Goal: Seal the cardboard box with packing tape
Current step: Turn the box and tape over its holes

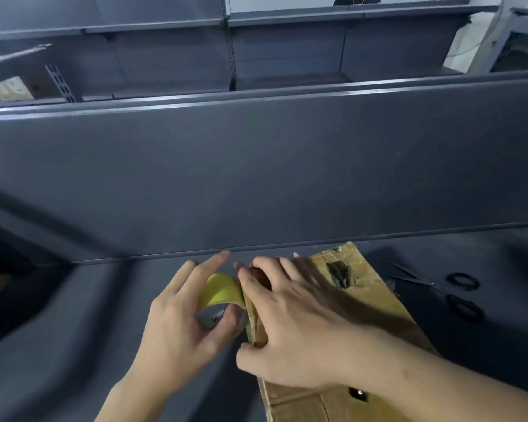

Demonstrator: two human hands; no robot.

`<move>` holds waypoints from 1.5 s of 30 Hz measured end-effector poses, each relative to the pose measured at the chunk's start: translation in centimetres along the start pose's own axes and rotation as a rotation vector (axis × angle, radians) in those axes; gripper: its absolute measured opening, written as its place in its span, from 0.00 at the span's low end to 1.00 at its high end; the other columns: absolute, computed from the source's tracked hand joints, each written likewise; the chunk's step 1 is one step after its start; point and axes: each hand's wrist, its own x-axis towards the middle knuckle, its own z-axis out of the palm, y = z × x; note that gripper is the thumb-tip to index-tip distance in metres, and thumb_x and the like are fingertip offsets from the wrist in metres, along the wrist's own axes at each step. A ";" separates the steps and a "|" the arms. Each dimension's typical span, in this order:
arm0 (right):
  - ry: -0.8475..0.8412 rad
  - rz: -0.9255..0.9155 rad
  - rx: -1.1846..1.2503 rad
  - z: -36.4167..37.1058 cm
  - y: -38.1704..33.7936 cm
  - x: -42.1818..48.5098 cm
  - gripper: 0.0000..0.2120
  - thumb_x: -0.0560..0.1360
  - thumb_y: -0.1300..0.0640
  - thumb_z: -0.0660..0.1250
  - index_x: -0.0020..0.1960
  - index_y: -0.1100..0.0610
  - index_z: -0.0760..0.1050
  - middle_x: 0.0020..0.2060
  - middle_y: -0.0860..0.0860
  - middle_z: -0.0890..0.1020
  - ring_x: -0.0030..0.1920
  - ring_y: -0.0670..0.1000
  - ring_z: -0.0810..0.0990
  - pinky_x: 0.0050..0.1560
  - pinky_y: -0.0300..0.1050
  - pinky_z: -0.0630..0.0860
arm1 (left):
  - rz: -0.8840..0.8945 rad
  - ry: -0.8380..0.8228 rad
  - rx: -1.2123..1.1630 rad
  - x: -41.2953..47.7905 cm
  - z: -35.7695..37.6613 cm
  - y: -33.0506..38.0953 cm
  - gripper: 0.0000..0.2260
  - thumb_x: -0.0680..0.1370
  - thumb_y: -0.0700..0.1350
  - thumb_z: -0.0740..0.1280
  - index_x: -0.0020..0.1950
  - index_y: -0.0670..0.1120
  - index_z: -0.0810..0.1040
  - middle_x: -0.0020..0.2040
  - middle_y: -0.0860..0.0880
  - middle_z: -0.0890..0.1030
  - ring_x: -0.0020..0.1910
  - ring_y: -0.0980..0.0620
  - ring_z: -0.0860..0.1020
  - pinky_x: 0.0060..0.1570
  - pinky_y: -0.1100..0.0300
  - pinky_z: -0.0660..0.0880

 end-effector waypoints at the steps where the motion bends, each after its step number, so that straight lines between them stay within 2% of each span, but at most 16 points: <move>1: -0.020 0.004 -0.019 -0.4 0.1 0.5 0.43 0.70 0.36 0.62 0.79 0.49 0.51 0.68 0.50 0.62 0.71 0.56 0.59 0.76 0.60 0.54 | -0.006 0.004 -0.004 -0.1 0.0 0.1 0.28 0.71 0.53 0.69 0.71 0.53 0.75 0.46 0.60 0.74 0.37 0.63 0.75 0.35 0.77 0.69; 3: -0.064 0.015 -0.052 -0.9 0.3 1.5 0.38 0.68 0.35 0.63 0.74 0.48 0.59 0.63 0.52 0.67 0.66 0.57 0.64 0.69 0.62 0.62 | -0.004 0.014 -0.016 -0.2 -0.1 0.2 0.29 0.71 0.53 0.68 0.72 0.52 0.74 0.47 0.59 0.76 0.36 0.62 0.75 0.34 0.75 0.69; 8: -0.046 0.015 0.026 -0.5 1.0 2.5 0.27 0.67 0.33 0.64 0.60 0.46 0.66 0.54 0.47 0.71 0.59 0.53 0.69 0.64 0.57 0.65 | -0.030 0.036 -0.011 -0.8 0.0 -0.1 0.26 0.71 0.53 0.68 0.69 0.51 0.76 0.47 0.58 0.78 0.31 0.61 0.74 0.34 0.76 0.68; 11: -0.031 0.011 0.062 -0.4 1.6 2.5 0.27 0.66 0.31 0.64 0.59 0.44 0.65 0.53 0.44 0.72 0.57 0.50 0.69 0.63 0.55 0.65 | -0.060 0.083 -0.016 -1.4 0.3 -0.6 0.25 0.72 0.53 0.69 0.69 0.51 0.76 0.51 0.60 0.80 0.42 0.60 0.78 0.39 0.74 0.72; 16: 0.031 0.003 0.107 -0.1 1.7 2.4 0.29 0.64 0.32 0.64 0.61 0.42 0.67 0.57 0.41 0.73 0.60 0.49 0.70 0.66 0.53 0.65 | -0.187 0.176 -0.196 -2.9 0.9 -1.3 0.29 0.70 0.46 0.68 0.71 0.60 0.72 0.52 0.58 0.81 0.44 0.51 0.82 0.45 0.58 0.80; 19: 0.076 0.005 0.121 0.1 1.8 2.3 0.28 0.64 0.32 0.64 0.61 0.40 0.67 0.55 0.41 0.73 0.59 0.48 0.70 0.64 0.52 0.66 | -0.243 0.238 -0.261 -3.6 1.6 -1.4 0.33 0.68 0.38 0.68 0.69 0.64 0.74 0.55 0.61 0.81 0.48 0.53 0.82 0.51 0.63 0.80; 21: 0.105 0.007 0.143 0.0 1.9 2.4 0.27 0.65 0.33 0.68 0.61 0.40 0.67 0.53 0.41 0.72 0.57 0.48 0.70 0.62 0.49 0.65 | -0.261 0.300 -0.306 -3.7 2.1 -1.4 0.30 0.68 0.38 0.69 0.67 0.60 0.76 0.56 0.61 0.82 0.51 0.57 0.82 0.52 0.68 0.78; 25: 0.094 0.026 0.283 -1.1 2.8 2.4 0.29 0.61 0.33 0.67 0.60 0.39 0.69 0.53 0.40 0.73 0.58 0.46 0.70 0.64 0.51 0.67 | -0.267 0.420 -0.540 -2.7 2.5 -0.4 0.22 0.71 0.37 0.70 0.64 0.49 0.79 0.57 0.53 0.85 0.55 0.54 0.84 0.54 0.64 0.79; 27: 0.122 0.029 0.426 -1.9 3.3 2.6 0.29 0.57 0.35 0.65 0.57 0.40 0.72 0.52 0.40 0.76 0.57 0.46 0.73 0.63 0.52 0.71 | -0.231 0.468 -0.577 -1.0 2.1 0.9 0.17 0.73 0.40 0.72 0.62 0.47 0.80 0.55 0.52 0.86 0.52 0.55 0.84 0.53 0.63 0.79; 29: 0.182 0.013 0.684 -2.6 4.1 2.8 0.26 0.58 0.42 0.70 0.56 0.44 0.76 0.51 0.43 0.81 0.55 0.46 0.78 0.60 0.50 0.76 | -0.175 0.491 -0.625 1.1 1.2 2.5 0.16 0.74 0.45 0.74 0.60 0.45 0.80 0.52 0.53 0.86 0.50 0.57 0.84 0.50 0.65 0.78; 32: 0.250 -0.064 1.065 -2.9 5.5 2.9 0.22 0.64 0.59 0.70 0.58 0.51 0.79 0.49 0.48 0.85 0.52 0.47 0.81 0.56 0.45 0.77 | -0.065 0.434 -0.612 4.6 0.3 4.4 0.15 0.75 0.47 0.72 0.61 0.45 0.79 0.52 0.53 0.86 0.50 0.54 0.84 0.51 0.63 0.79; 35: 0.338 -0.089 1.215 -2.2 7.0 2.5 0.23 0.65 0.65 0.65 0.59 0.56 0.79 0.49 0.54 0.84 0.50 0.50 0.81 0.51 0.42 0.76 | 0.033 0.369 -0.516 7.2 1.5 5.6 0.16 0.78 0.46 0.70 0.65 0.45 0.77 0.57 0.52 0.84 0.55 0.53 0.83 0.55 0.58 0.79; 39: 0.428 0.114 1.346 -2.0 9.6 0.1 0.12 0.63 0.65 0.66 0.46 0.60 0.79 0.32 0.47 0.85 0.36 0.44 0.82 0.35 0.32 0.75 | 0.189 0.221 -0.308 9.1 4.3 7.8 0.22 0.77 0.40 0.69 0.72 0.42 0.74 0.56 0.47 0.79 0.55 0.50 0.79 0.57 0.53 0.76; 41: 0.506 0.263 1.345 -1.5 11.5 -1.6 0.05 0.69 0.69 0.70 0.41 0.60 0.78 0.27 0.46 0.83 0.32 0.42 0.81 0.31 0.29 0.74 | 0.231 0.078 -0.236 9.8 5.8 9.5 0.27 0.76 0.38 0.71 0.75 0.42 0.72 0.55 0.46 0.77 0.53 0.49 0.77 0.56 0.59 0.73; 43: 0.542 0.367 1.362 -0.9 13.1 -3.0 0.09 0.75 0.71 0.65 0.41 0.61 0.79 0.30 0.47 0.84 0.34 0.43 0.81 0.32 0.29 0.74 | 0.237 -0.025 -0.209 10.3 7.1 11.0 0.30 0.76 0.38 0.72 0.78 0.43 0.68 0.54 0.46 0.74 0.50 0.50 0.74 0.53 0.65 0.69; 45: 0.533 0.389 1.334 -0.8 13.6 -3.9 0.02 0.72 0.60 0.71 0.42 0.58 0.83 0.37 0.50 0.86 0.40 0.45 0.82 0.35 0.30 0.76 | 0.218 -0.066 -0.203 10.8 8.0 11.7 0.31 0.78 0.40 0.71 0.80 0.46 0.66 0.52 0.48 0.72 0.46 0.52 0.72 0.48 0.65 0.67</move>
